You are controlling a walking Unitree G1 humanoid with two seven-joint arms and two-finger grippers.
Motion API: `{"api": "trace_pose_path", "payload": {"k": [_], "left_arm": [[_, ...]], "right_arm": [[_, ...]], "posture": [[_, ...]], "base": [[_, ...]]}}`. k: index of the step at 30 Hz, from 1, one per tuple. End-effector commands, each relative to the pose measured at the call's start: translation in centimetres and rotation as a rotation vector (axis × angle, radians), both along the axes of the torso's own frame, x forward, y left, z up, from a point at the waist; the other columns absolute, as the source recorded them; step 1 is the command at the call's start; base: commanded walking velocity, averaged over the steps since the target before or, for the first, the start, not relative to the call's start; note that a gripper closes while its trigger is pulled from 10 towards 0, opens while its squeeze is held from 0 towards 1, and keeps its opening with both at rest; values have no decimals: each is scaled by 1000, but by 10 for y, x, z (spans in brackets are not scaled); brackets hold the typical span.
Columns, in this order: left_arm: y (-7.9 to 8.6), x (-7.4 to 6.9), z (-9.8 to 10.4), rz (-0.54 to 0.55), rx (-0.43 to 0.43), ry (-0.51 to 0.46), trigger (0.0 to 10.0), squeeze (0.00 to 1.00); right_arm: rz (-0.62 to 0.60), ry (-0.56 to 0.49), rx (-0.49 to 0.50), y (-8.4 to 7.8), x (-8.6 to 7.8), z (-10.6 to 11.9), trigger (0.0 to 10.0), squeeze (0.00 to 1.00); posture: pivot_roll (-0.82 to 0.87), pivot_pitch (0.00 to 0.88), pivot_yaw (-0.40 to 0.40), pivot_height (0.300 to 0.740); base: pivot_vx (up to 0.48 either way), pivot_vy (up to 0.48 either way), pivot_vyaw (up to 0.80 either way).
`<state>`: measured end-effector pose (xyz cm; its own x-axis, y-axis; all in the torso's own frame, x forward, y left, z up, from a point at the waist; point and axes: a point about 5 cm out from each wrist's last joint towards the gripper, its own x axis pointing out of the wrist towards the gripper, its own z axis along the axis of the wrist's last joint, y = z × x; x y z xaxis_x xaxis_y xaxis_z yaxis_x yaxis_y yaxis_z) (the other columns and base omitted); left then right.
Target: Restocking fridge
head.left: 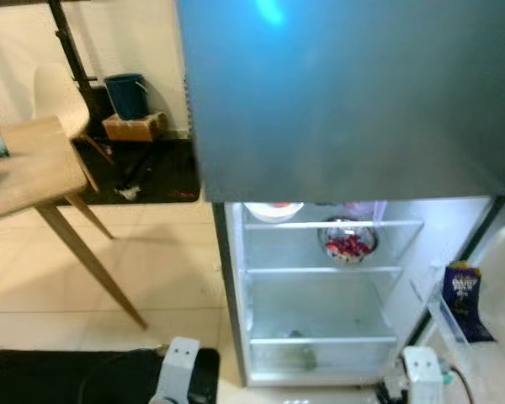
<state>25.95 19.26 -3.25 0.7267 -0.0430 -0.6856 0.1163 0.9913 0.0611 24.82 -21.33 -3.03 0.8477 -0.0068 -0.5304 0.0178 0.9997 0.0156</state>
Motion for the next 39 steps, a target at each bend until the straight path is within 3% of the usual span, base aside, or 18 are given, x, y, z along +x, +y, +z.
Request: {"api": "trace_pose_path", "payload": {"k": [1,19,26,30,39], "left_arm": [[4,-8,-6,12,8,35,10000,0],[4,-14,-11,0,2,40,10000,0],[8,-24,-17,10,14,83,10000,0],[12,-28,-20,41,14,95,10000,0],[8,-29,-21,37,-10,86,10000,0]], "right_arm": [[-42,27,0,-9,-8,-4,10000,0],[-30,38,-7,-7,-9,-6,10000,0],[-1,166,-60,-11,-29,-22,10000,0],[8,188,-62,-11,-34,-25,10000,0],[-34,131,-27,-8,-32,-23,10000,0]], "posture": [[-98,118,44,734],[-101,92,35,734],[-101,65,29,734],[-108,74,48,734],[-119,97,50,734]], "base": [[0,0,0],[0,0,0],[0,0,0],[0,0,0],[0,0,0]]}}
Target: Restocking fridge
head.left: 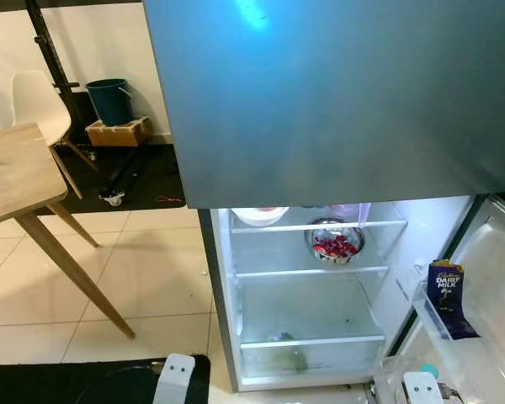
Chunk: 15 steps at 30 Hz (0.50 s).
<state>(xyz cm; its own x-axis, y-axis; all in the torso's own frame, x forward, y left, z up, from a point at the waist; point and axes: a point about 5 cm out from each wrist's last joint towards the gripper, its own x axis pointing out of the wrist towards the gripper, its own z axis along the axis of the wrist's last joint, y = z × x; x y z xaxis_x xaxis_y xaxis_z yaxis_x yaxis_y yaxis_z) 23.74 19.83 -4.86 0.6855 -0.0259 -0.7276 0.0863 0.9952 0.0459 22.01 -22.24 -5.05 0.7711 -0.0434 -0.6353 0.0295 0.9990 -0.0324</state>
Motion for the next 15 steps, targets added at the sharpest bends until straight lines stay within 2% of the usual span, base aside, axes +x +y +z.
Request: {"api": "trace_pose_path", "payload": {"k": [1,3,4,6,9,13,15], "left_arm": [[0,-8,-6,-20,3,30,10000,0],[0,-9,-7,-31,15,39,10000,0],[5,-12,-8,11,34,51,10000,0],[7,-13,-8,47,19,46,10000,0],[5,-12,-8,12,20,35,10000,0],[8,-11,-7,38,30,42,10000,0],[6,-10,-7,4,47,45,10000,0]], "right_arm": [[-33,-3,23,1,-4,-2,10000,0],[-38,-2,30,2,-4,-3,10000,0],[-33,16,34,5,-6,-5,10000,0],[-46,16,42,6,-7,-6,10000,0],[-87,7,68,7,-7,-6,10000,0],[-105,18,74,8,-9,-8,10000,0],[-131,16,81,6,-9,-8,10000,0]], "posture": [[-119,97,50,734],[-113,96,39,734],[-117,108,55,734],[-123,111,59,734],[-108,108,41,734],[-108,115,56,734],[-108,114,50,734]], "base": [[0,0,0],[0,0,0],[0,0,0],[0,0,0],[0,0,0],[0,0,0],[0,0,0]]}}
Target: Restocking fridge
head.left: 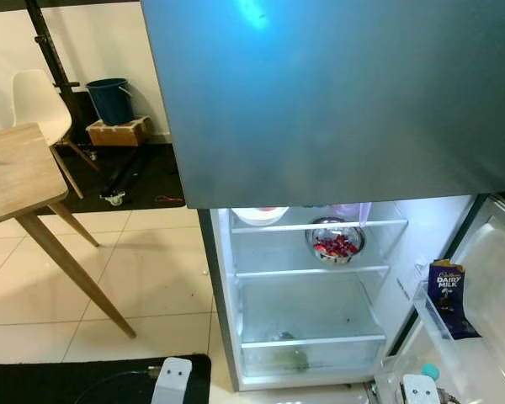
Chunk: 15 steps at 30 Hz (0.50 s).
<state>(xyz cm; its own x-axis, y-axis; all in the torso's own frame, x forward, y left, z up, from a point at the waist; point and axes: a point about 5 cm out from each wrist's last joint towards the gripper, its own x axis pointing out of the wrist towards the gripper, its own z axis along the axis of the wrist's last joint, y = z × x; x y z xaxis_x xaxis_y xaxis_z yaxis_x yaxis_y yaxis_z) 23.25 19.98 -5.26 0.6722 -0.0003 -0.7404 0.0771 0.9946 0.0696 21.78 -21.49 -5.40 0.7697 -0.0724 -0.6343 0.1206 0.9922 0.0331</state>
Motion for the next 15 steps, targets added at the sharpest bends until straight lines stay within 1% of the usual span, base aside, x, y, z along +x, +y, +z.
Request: {"api": "trace_pose_path", "payload": {"k": [1,5,7,9,12,13,15], "left_arm": [[4,-5,-3,-21,31,26,10000,0],[8,-5,-3,31,28,22,10000,0],[7,-5,-3,27,20,22,10000,0],[6,-5,-3,-17,34,28,10000,0],[9,-6,-3,13,44,30,10000,0],[9,-5,-3,29,34,27,10000,0],[7,-4,-2,13,20,23,10000,0]], "right_arm": [[-46,22,21,-2,-6,-4,10000,0],[-32,30,11,-4,-5,-3,10000,0],[-34,25,11,-5,-4,-2,10000,0],[-54,16,17,-8,-3,-1,10000,0],[-47,31,9,-9,-4,-2,10000,0],[-44,36,6,-9,-5,-2,10000,0],[-57,27,10,-10,-4,-2,10000,0]], "posture": [[-102,107,37,734],[-97,114,54,734],[-99,115,54,734],[-102,112,45,734],[-91,114,43,734],[-101,119,60,734],[-107,120,59,734]], "base": [[0,0,0],[0,0,0],[0,0,0],[0,0,0],[0,0,0],[0,0,0],[0,0,0]]}}
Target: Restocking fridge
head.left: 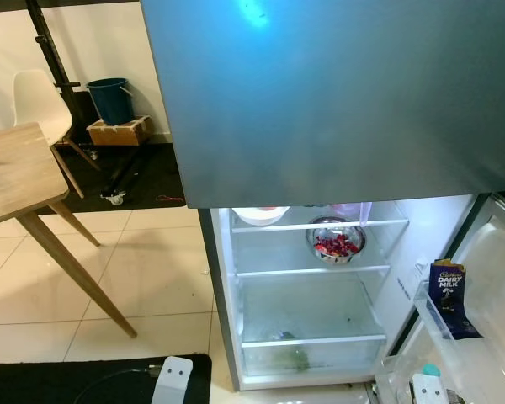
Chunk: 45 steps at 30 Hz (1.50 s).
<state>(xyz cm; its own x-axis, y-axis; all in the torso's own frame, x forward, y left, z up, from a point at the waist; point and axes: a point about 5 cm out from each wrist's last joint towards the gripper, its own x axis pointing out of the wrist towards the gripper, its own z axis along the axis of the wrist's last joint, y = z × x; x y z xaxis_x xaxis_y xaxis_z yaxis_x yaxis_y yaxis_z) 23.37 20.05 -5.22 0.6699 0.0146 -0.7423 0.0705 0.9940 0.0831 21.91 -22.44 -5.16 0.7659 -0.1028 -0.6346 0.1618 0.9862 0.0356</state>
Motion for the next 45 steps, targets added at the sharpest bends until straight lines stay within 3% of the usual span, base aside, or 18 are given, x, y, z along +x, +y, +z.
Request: {"api": "trace_pose_path", "payload": {"k": [1,13,17,21,26,28,34,45], "left_arm": [[4,-4,-2,-29,12,21,10000,0],[3,-7,-5,-1,9,35,10000,0],[-2,-8,-6,-40,-9,37,10000,0],[0,-10,-7,0,-12,45,10000,0],[-4,-10,-8,-35,-26,46,10000,0],[0,-11,-8,14,-22,48,10000,0],[-6,-9,-7,-34,-39,39,10000,0],[-4,-1,-1,19,-61,1,10000,0]], "right_arm": [[-24,21,13,0,-5,-4,10000,0],[9,39,1,1,-6,-5,10000,0],[-33,12,29,-2,-4,-3,10000,0],[-32,36,35,1,-11,-8,10000,0],[-65,23,54,0,-13,-8,10000,0],[-47,40,44,0,-16,-10,10000,0],[-61,32,51,-2,-15,-8,10000,0],[-35,24,49,1,-11,-7,10000,0]], "posture": [[-103,113,38,734],[-98,131,53,734],[-103,127,41,734],[-97,141,56,734],[-101,145,40,734],[-104,150,58,734],[-105,146,41,734],[-103,135,56,734]], "base": [[0,0,0],[0,0,0],[0,0,0],[0,0,0],[0,0,0],[0,0,0],[0,0,0],[0,0,0]]}}
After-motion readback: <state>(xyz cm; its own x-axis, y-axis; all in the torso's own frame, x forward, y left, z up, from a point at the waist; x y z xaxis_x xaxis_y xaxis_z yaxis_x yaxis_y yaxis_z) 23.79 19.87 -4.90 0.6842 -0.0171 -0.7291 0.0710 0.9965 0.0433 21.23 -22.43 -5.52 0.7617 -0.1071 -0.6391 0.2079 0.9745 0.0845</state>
